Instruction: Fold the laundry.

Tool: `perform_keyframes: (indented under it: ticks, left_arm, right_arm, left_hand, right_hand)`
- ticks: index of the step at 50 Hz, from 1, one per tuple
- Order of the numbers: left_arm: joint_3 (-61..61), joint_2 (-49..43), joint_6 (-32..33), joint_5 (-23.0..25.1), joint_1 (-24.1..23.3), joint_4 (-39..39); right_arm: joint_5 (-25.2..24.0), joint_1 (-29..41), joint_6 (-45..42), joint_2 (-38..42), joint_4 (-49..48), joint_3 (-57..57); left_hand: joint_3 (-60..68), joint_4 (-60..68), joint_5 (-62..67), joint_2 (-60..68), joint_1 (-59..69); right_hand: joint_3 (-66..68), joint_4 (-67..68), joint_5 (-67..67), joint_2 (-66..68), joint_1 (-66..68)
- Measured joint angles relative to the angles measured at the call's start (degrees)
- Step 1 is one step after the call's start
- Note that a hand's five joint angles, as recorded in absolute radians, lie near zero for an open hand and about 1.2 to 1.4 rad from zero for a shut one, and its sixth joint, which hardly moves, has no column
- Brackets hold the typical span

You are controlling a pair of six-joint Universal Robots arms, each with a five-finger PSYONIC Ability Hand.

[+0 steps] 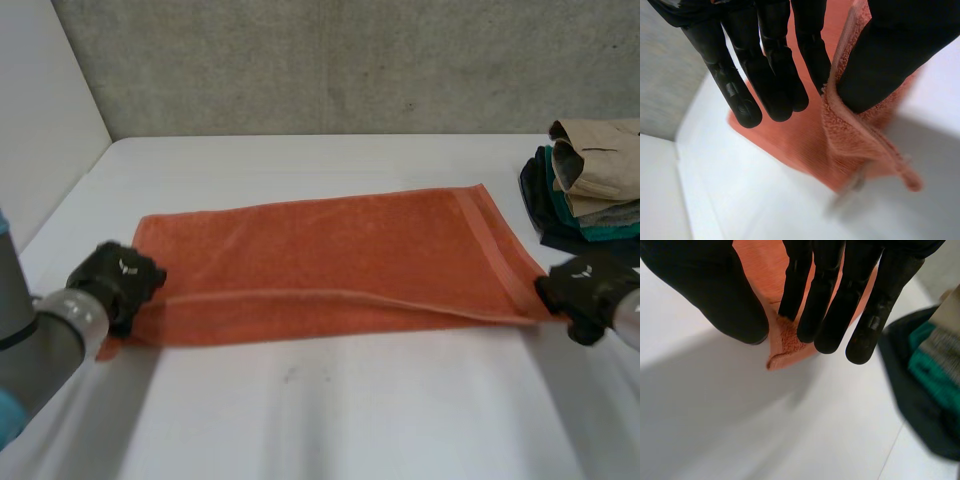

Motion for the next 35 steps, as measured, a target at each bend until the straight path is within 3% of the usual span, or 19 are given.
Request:
perform_keyframes:
  ticks: [6, 9, 14, 18, 21, 28, 35]
  left_arm:
    - [-4.9, 4.6, 2.1, 0.7, 0.6, -7.1]
    - [-6.3, 5.7, 3.3, 1.6, 0.7, -9.2]
    - [-5.1, 4.7, 3.7, 2.6, 0.8, -7.2]
    - [-3.0, 2.4, 3.5, 2.7, 0.8, -3.9]
    - [-1.0, 0.6, 3.2, 2.5, 1.0, -1.5]
    - [3.9, -3.5, 0.3, 2.3, 1.2, 2.0]
    - [7.5, -6.9, -2.6, 2.1, 1.2, 2.6]
  right_arm:
    - [-1.6, -4.0, -4.2, -2.3, 14.3, -2.5]
    - [-2.4, -4.7, -4.9, -2.2, 16.3, -3.9]
    - [-3.6, -2.4, -0.6, 0.8, 12.3, -6.7]
    - [-4.7, -0.6, 3.9, 3.0, 7.9, -8.0]
    - [-6.7, 0.3, 6.5, 4.0, 4.7, -7.4]
    - [-12.0, 0.2, 6.0, 4.3, -0.6, -3.2]
    - [-13.6, -0.2, 2.6, 4.3, -3.4, -0.1]
  left_hand:
    - [0.0, 0.0, 0.0, 0.0, 0.0]
    - [0.0, 0.0, 0.0, 0.0, 0.0]
    - [0.0, 0.0, 0.0, 0.0, 0.0]
    - [0.0, 0.0, 0.0, 0.0, 0.0]
    - [0.0, 0.0, 0.0, 0.0, 0.0]
    - [0.0, 0.0, 0.0, 0.0, 0.0]
    - [0.0, 0.0, 0.0, 0.0, 0.0]
  right_hand:
    - [0.0, 0.0, 0.0, 0.0, 0.0]
    - [0.0, 0.0, 0.0, 0.0, 0.0]
    - [-0.9, -0.4, -0.4, -0.8, 0.4]
    - [-20.8, -20.5, -18.8, -20.3, 2.5]
    - [-33.2, -33.4, -31.9, -32.3, -6.0]
    - [-34.3, -34.4, -33.2, -33.3, -6.6]
    - [-34.4, -34.4, -33.2, -33.3, -6.6]
